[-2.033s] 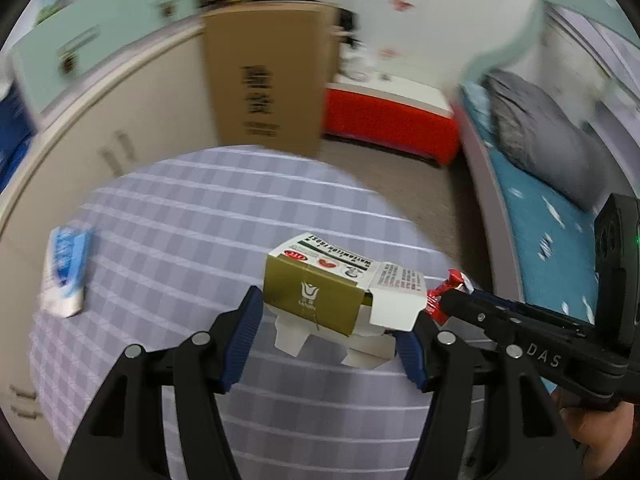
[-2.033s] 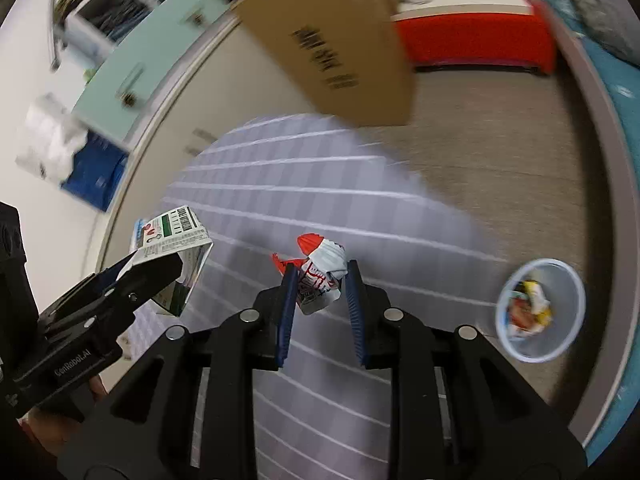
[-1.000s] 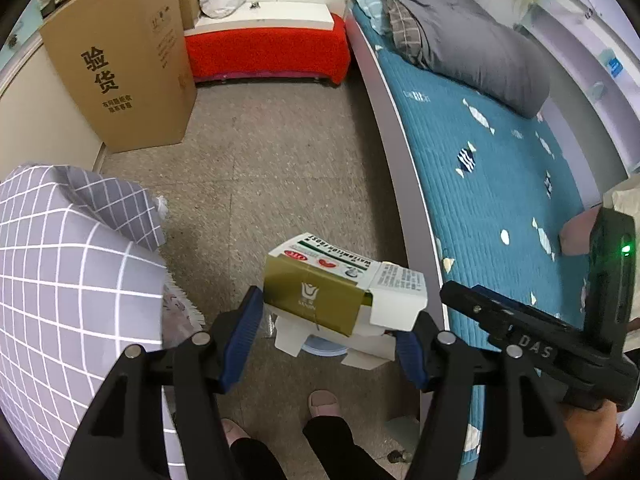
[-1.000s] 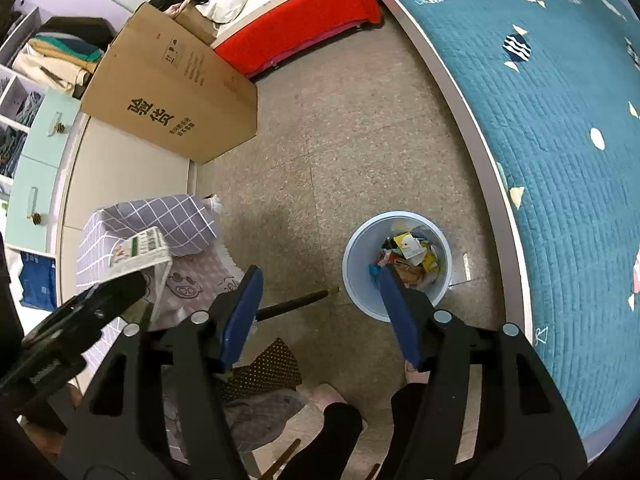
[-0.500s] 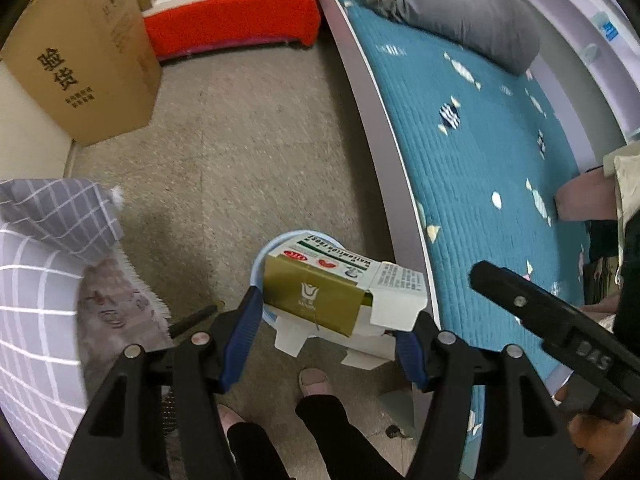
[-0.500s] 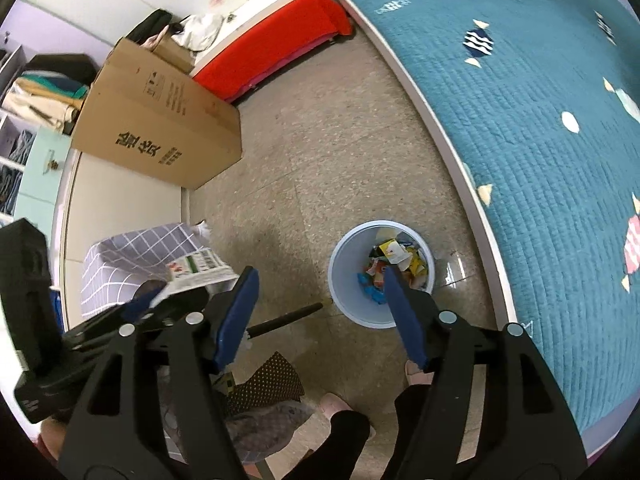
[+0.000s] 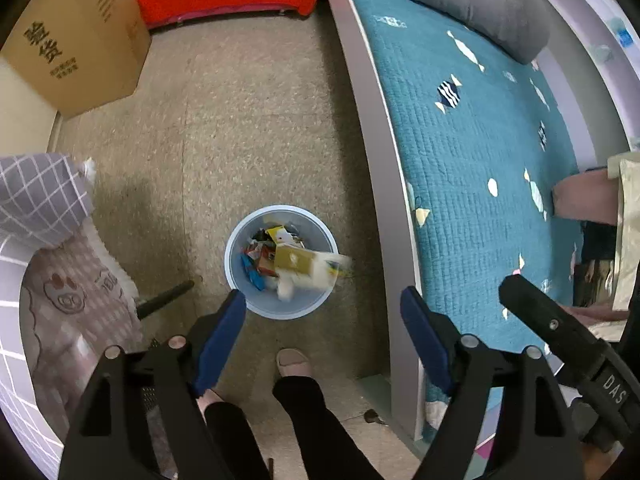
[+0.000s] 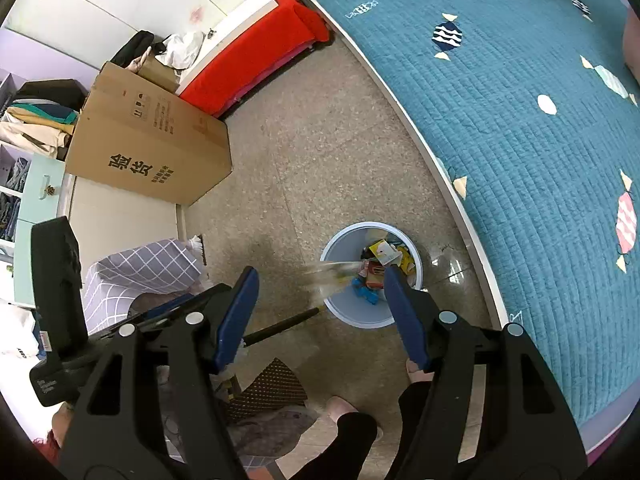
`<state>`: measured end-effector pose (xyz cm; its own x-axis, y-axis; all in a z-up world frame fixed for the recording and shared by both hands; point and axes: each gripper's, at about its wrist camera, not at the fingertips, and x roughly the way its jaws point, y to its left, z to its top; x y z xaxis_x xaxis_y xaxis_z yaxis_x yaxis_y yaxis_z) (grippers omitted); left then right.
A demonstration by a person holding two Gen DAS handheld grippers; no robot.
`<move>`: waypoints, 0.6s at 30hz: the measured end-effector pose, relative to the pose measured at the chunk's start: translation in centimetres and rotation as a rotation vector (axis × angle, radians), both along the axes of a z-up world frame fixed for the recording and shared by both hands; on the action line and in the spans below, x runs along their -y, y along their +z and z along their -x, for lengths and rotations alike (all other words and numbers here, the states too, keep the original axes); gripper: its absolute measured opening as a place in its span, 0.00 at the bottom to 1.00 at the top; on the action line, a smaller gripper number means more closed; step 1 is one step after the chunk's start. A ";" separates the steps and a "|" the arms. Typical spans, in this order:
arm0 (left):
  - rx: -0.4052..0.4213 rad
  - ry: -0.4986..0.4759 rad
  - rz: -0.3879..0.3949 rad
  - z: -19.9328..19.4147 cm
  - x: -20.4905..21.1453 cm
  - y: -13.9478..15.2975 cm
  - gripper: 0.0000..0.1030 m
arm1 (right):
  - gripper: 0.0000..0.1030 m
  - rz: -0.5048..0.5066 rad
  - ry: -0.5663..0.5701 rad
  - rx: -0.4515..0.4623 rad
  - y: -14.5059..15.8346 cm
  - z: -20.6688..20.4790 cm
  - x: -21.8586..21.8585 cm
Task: Collect trash
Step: 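Carry the box and wrapper over the bucket and open both grippers, then move both grippers to the blue-white toothpaste box and grasp it with both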
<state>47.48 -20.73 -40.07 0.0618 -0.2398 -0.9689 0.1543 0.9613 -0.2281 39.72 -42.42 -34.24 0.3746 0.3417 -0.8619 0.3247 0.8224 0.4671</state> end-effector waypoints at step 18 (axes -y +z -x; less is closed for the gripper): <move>0.220 0.186 -0.015 3.1 -11.7 11.0 0.76 | 0.62 -0.044 0.218 0.118 6.3 -1.7 -11.1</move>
